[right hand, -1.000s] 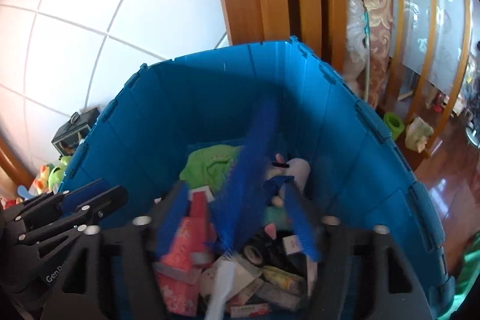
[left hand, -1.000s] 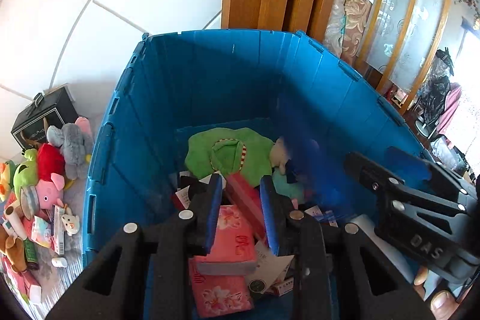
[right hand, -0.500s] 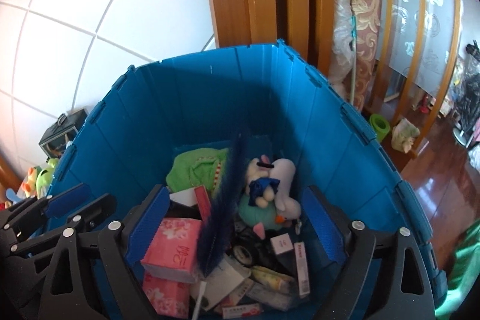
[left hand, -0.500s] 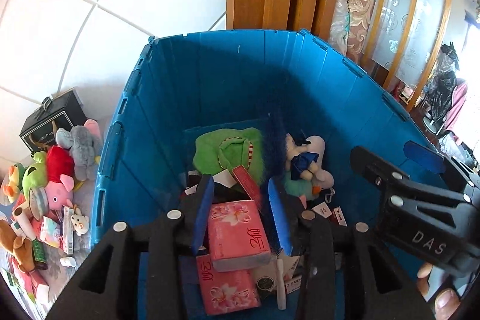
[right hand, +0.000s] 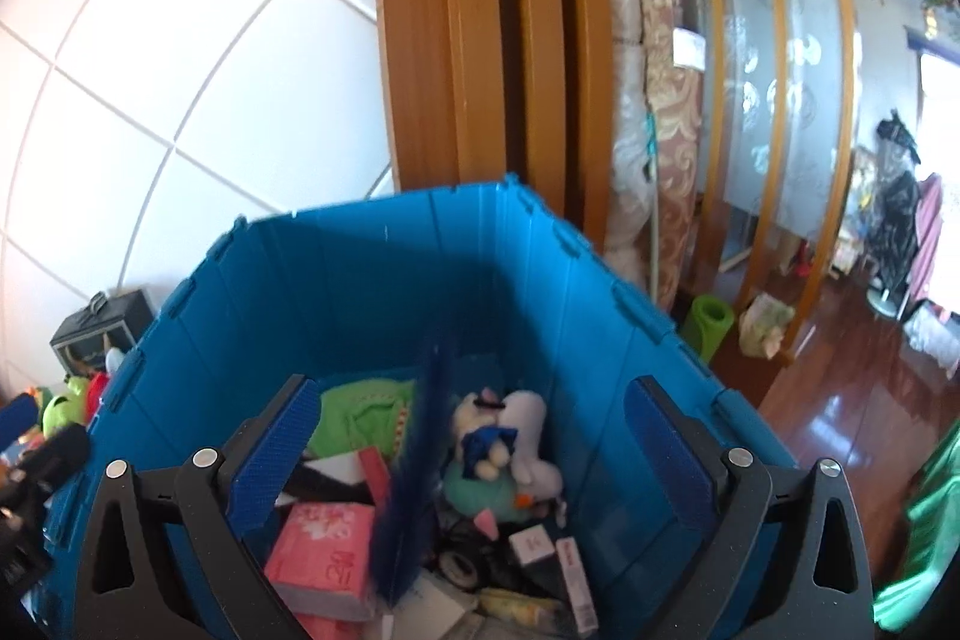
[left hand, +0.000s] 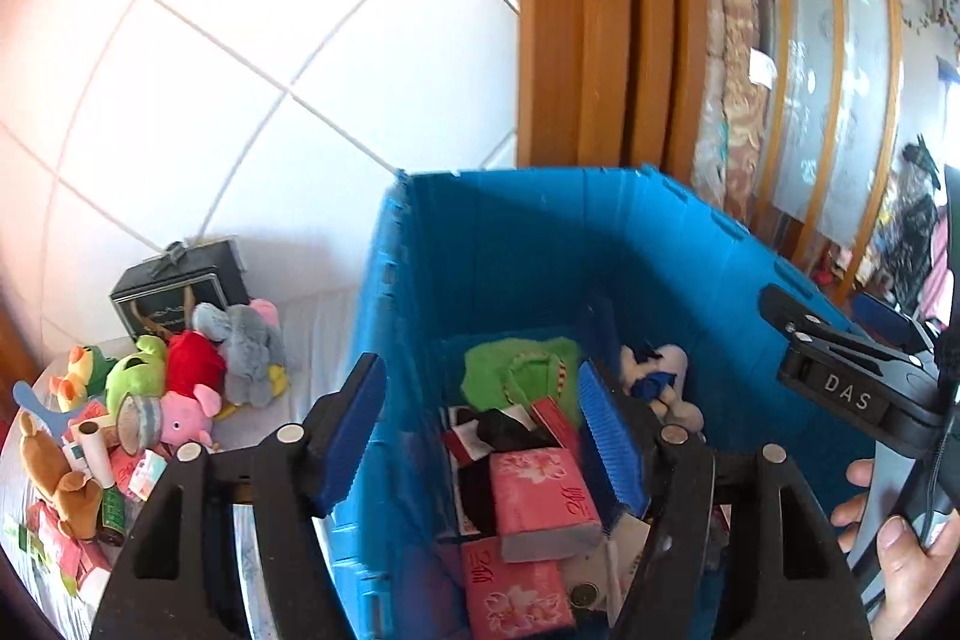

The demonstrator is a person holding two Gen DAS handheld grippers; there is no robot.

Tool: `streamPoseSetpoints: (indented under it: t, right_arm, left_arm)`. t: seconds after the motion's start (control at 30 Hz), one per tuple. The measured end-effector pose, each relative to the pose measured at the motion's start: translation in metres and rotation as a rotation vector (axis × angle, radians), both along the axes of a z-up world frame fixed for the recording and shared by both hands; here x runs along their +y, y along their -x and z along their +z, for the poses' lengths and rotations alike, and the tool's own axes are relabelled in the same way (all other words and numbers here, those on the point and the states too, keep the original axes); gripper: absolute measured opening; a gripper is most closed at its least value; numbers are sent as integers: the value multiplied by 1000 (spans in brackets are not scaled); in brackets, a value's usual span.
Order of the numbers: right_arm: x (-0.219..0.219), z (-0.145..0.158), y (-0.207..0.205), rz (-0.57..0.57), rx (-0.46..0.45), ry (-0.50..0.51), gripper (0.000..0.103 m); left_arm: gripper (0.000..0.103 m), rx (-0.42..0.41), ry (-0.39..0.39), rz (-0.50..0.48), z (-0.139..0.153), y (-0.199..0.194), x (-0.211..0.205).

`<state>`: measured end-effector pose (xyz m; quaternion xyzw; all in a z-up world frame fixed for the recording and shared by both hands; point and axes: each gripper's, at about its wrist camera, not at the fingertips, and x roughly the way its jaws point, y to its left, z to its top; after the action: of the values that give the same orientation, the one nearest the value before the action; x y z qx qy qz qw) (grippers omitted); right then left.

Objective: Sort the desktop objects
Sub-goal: 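Withdraw both tools from the crate back toward the pile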

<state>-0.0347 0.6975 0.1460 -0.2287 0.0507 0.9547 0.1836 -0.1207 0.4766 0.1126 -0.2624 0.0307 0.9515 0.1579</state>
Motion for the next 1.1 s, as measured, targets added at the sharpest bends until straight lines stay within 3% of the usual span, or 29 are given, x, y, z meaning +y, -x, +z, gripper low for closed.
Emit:
streamPoseSetpoints:
  t: [0.1, 0.23, 0.33, 0.6, 0.77, 0.9, 1.1]
  right_arm:
    - [-8, 2, -13, -53, 83, -66, 103]
    - [-14, -13, -7, 54, 74, 0, 103]
    - [-37, -12, -9, 77, 89, -9, 103]
    - [-155, 17, -23, 341, 233, -24, 103]
    - [-236, 18, -21, 537, 284, -15, 103]
    - [-296, 1, -8, 662, 263, -11, 103]
    - [-353, -57, 23, 764, 154, 28, 103]
  left_arm:
    - [66, 45, -23, 34, 4, -10, -26]
    - [66, 95, -36, 108, 6, -21, -68]
    - [66, 105, -73, 163, 5, -24, -107]
    - [66, 64, -110, 300, -20, -23, -219]
    - [66, 46, -125, 384, -43, -27, -288]
    - [66, 28, -94, 449, -70, -24, -331]
    - [66, -73, -33, 485, -134, -10, -371]
